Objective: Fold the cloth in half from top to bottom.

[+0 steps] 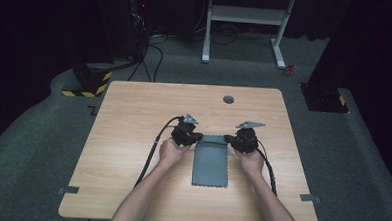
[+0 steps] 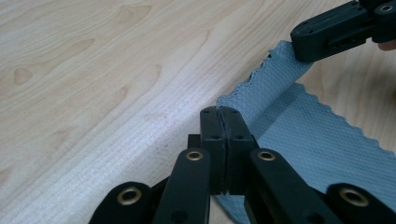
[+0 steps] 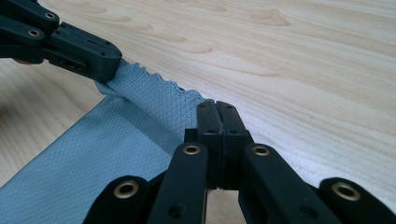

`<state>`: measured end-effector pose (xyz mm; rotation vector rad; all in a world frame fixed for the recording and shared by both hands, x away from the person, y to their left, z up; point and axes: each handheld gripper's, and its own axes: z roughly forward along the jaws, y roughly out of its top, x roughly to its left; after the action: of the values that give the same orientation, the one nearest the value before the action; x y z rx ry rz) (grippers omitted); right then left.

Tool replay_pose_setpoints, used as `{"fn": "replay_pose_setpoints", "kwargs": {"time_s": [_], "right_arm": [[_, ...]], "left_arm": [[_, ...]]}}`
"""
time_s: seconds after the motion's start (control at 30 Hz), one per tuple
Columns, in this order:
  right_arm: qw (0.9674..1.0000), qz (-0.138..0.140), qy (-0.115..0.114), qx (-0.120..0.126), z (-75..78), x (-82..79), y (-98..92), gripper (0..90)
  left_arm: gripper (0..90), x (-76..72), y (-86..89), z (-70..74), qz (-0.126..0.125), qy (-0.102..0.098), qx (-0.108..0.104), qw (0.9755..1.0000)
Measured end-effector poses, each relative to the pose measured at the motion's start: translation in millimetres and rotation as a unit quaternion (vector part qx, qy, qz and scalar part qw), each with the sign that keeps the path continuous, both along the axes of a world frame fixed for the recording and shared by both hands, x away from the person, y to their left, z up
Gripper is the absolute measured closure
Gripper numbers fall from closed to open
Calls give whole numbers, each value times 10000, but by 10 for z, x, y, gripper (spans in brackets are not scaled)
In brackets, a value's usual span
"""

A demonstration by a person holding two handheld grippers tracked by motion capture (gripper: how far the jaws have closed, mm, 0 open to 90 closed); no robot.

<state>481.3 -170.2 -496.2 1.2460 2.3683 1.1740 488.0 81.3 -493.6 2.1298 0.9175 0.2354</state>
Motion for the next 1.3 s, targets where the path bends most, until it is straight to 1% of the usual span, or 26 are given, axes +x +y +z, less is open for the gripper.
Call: {"fn": "replay_pose_setpoints", "kwargs": {"time_s": [0.07,0.13,0.17,0.2,0.23,0.4,0.47,0.5,0.57,0.63,0.73,0.77,0.87,0.93,1.0,1.07,1.13,1.2,1.23,1.27,1.3], "right_arm": [[10000,24,9,29,-5,-35,-6,900],[9999,94,6,63,-13,-66,-18,900],[9999,80,31,80,-16,-88,-16,900],[9999,126,37,87,-26,-122,-22,900],[9999,140,36,87,-34,-141,-24,900],[9997,240,42,55,-73,-241,-26,900],[9996,245,104,59,-85,-282,-15,900],[9995,290,81,36,-89,-292,-14,900],[9995,323,62,24,-82,-337,-3,900],[9994,358,29,26,-72,-382,-3,900],[9992,389,-12,35,-69,-421,-3,900],[9992,406,-9,27,-70,-466,-2,900],[9990,443,-40,-7,-70,-510,1,900],[9990,454,-36,40,-59,-546,-6,900],[9987,499,-60,47,-41,-598,-8,900],[9985,539,-136,-17,-29,-637,-3,900],[9980,588,-226,-78,-18,-682,0,900],[9978,610,-263,-55,-15,-723,-3,900],[9979,602,-230,-46,-13,-749,-5,900],[9977,619,-262,-38,-21,-774,-10,900],[9975,653,-271,-46,-27,-792,-15,900]], "left_arm": [[891,-33,8,0,-29,-25,4,10000],[891,-64,16,5,-88,-36,68,9999],[891,-101,18,6,-95,-50,48,9999],[891,-121,19,5,-108,-46,42,9999],[891,-146,23,5,-146,-89,78,9998],[891,-267,28,-29,-238,-32,106,9997],[891,-310,38,-41,-281,-39,122,9995],[891,-329,47,-41,-299,-60,141,9994],[891,-364,59,-36,-306,-71,105,9995],[891,-399,65,-23,-347,-114,161,9992],[891,-439,58,-22,-352,-125,173,9992],[891,-467,50,-29,-343,-84,250,9991],[891,-531,44,-55,-322,-76,205,9992],[891,-569,65,-61,-339,-99,186,9992],[891,-595,78,-58,-317,-120,117,9994],[891,-627,89,-45,-335,-148,76,9993],[891,-666,93,-36,-357,-192,79,9991],[891,-714,88,-34,-376,-245,109,9989],[891,-714,88,-34,-376,-245,109,9989],[891,-771,80,-40,-417,-268,146,9987],[891,-791,77,-41,-429,-300,175,9985]]}}
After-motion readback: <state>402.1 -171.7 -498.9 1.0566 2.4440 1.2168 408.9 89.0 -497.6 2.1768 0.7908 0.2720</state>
